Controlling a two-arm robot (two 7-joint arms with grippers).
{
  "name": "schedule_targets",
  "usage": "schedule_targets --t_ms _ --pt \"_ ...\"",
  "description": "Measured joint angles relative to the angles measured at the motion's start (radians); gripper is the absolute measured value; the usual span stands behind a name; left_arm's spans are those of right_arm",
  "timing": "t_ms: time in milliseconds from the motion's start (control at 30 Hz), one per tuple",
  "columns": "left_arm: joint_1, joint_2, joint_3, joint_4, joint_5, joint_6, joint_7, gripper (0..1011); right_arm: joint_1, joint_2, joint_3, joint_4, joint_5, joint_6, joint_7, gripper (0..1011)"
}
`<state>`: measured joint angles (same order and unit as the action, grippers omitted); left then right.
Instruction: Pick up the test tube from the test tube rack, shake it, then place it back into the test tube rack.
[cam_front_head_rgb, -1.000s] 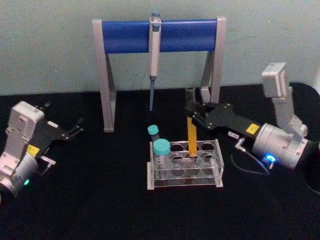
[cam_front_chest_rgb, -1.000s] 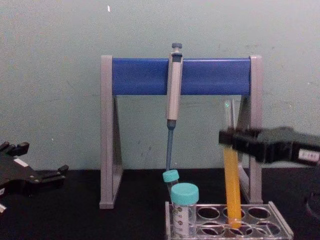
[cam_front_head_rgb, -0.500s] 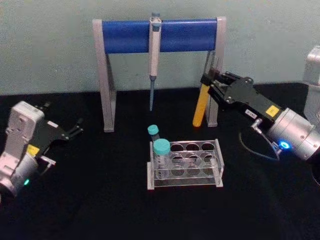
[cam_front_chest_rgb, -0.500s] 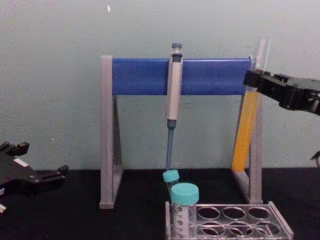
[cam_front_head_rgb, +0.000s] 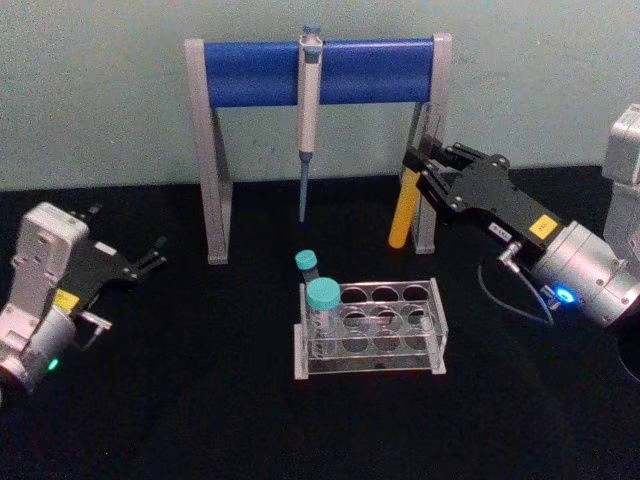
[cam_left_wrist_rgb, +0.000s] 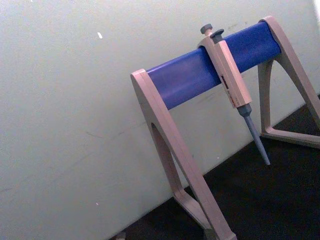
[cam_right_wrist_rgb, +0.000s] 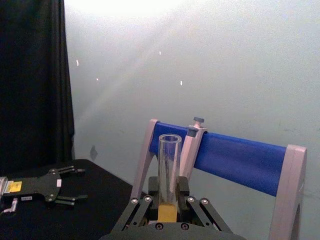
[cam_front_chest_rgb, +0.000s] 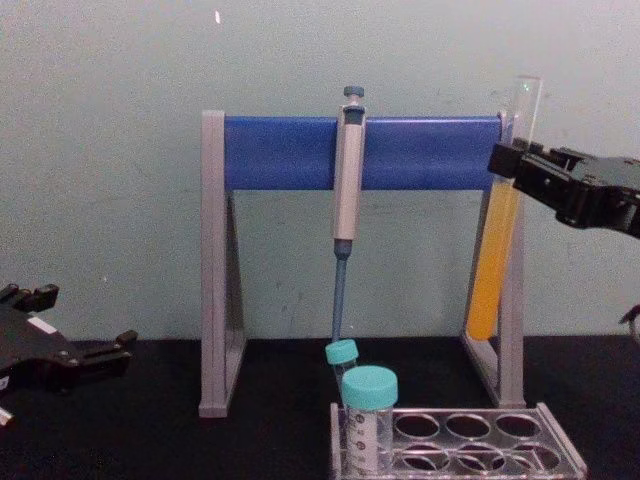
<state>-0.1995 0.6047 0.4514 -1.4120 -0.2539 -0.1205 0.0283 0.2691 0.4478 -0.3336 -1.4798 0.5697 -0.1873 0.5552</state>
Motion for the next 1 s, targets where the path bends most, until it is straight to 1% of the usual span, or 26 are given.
schedule_targets --t_ms 267,367,433,467,567,600,667,700,733,767,800,900,967,1000 --pt "0.000 0.000 0.000 0.000 0.000 0.000 0.000 1001 -0.002 -0.010 0.000 0.002 -0.023 -0.018 0.003 228" --pt "0.000 0.000 0.000 0.000 0.000 0.000 0.000 1001 -0.001 -0.015 -0.003 0.002 -0.029 -0.029 0.013 228" --pt "0.000 0.000 0.000 0.000 0.000 0.000 0.000 1001 0.000 -0.016 -0.005 0.002 -0.029 -0.030 0.021 228" --pt "0.000 0.000 0.000 0.000 0.000 0.000 0.000 1002 0.000 -0.016 -0.007 0.002 -0.025 -0.030 0.035 228" --pt "0.000 0.000 0.000 0.000 0.000 0.000 0.000 1001 0.001 -0.010 -0.009 -0.002 -0.005 -0.023 0.060 228" --pt "0.000 0.000 0.000 0.000 0.000 0.000 0.000 1001 0.001 -0.001 -0.010 -0.005 0.014 -0.012 0.081 228" --pt "0.000 0.000 0.000 0.000 0.000 0.000 0.000 1001 0.002 0.009 -0.011 -0.009 0.033 0.001 0.102 228" --pt "0.000 0.000 0.000 0.000 0.000 0.000 0.000 1001 0.004 0.024 -0.012 -0.014 0.056 0.020 0.127 228" --pt "0.000 0.000 0.000 0.000 0.000 0.000 0.000 1001 0.004 0.033 -0.013 -0.017 0.067 0.029 0.138 228" --pt "0.000 0.000 0.000 0.000 0.000 0.000 0.000 1001 0.006 0.052 -0.015 -0.022 0.087 0.049 0.161 228" --pt "0.000 0.000 0.000 0.000 0.000 0.000 0.000 1001 0.006 0.052 -0.015 -0.022 0.087 0.049 0.161 228" --pt "0.000 0.000 0.000 0.000 0.000 0.000 0.000 1001 0.008 0.101 -0.016 -0.035 0.130 0.101 0.207 228" --pt "0.000 0.000 0.000 0.000 0.000 0.000 0.000 1001 0.008 0.123 -0.016 -0.040 0.141 0.115 0.224 228" --pt "0.000 0.000 0.000 0.000 0.000 0.000 0.000 1001 0.008 0.143 -0.015 -0.043 0.147 0.123 0.234 228"
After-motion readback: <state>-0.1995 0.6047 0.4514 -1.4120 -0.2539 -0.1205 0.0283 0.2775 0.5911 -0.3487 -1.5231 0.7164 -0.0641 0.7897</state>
